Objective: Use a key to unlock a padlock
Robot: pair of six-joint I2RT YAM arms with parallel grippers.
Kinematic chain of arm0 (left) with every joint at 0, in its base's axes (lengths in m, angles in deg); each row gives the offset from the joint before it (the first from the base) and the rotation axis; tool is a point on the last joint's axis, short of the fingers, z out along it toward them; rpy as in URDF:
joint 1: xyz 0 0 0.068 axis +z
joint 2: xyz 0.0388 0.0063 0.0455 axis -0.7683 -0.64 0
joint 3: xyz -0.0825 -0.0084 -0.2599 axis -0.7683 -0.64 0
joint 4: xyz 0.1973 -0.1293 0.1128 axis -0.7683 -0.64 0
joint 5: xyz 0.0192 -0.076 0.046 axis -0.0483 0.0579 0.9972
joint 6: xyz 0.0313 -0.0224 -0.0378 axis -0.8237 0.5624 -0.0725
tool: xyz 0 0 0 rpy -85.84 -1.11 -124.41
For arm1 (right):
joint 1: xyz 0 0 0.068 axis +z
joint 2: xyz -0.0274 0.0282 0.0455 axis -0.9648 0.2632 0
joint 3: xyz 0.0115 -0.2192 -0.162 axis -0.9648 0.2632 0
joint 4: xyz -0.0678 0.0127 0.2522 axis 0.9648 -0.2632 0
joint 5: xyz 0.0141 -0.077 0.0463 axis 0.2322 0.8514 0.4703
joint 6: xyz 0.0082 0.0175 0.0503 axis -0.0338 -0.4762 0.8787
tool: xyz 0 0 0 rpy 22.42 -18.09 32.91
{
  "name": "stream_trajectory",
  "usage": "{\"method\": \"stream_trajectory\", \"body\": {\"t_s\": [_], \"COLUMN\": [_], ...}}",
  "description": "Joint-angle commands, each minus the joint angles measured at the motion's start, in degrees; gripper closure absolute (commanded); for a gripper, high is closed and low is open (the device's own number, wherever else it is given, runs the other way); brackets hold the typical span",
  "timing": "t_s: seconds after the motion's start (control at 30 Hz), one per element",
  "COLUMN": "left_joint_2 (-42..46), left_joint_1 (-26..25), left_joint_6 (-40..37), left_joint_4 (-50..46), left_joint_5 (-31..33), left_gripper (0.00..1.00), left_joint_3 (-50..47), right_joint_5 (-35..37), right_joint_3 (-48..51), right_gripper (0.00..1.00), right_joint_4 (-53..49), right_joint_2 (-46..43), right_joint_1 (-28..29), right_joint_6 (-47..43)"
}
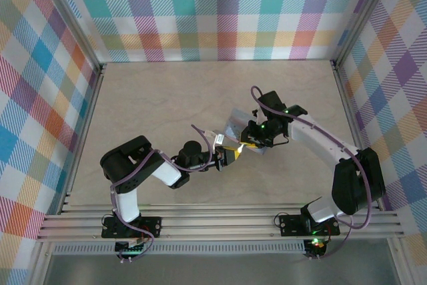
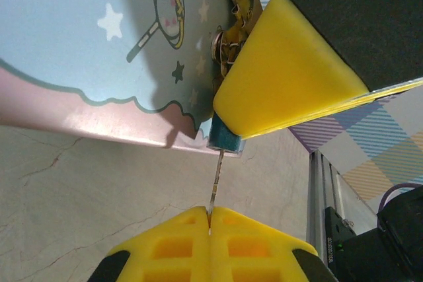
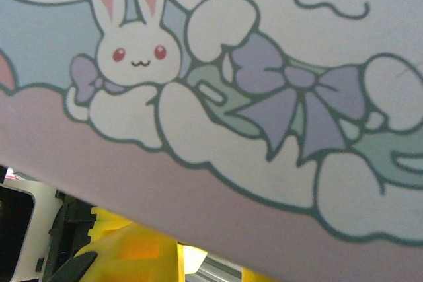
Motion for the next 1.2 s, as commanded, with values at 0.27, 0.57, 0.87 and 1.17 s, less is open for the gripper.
{"method": "stream_trajectory", "body": {"t_s": [0.27,0.57,0.87,1.17], "left_joint_2": [0.02,-0.11,1.30,2.18], "left_joint_1": [-0.23,-0.87,-1.52,-3.41], "left_joint_6": [0.95,0.92,-0.65,-2.44], "left_joint_4": [3.63,3.56,2.88,2.26], "left_joint_5": [0.37,0.23,4.83,6.25], "left_gripper": [1.00,1.00,1.00,1.00], "left_joint_3": [1.63,2.78,2.12,3.31], "right_joint_5": [-2.25,-3.50,-3.02,-3.99], "right_joint_3": [0.84,0.67,0.67,0.30], "right_gripper": [1.00,1.00,1.00,1.00], "right_joint_4": [1.53,2.34,0.58,0.73], "right_joint_2": [-1.93,-1.65,-1.56,-1.21], "right_joint_1": [-0.22,-0.22,-0.22,-0.21], "right_joint_6": [1.01,1.98,1.06,1.69]}}
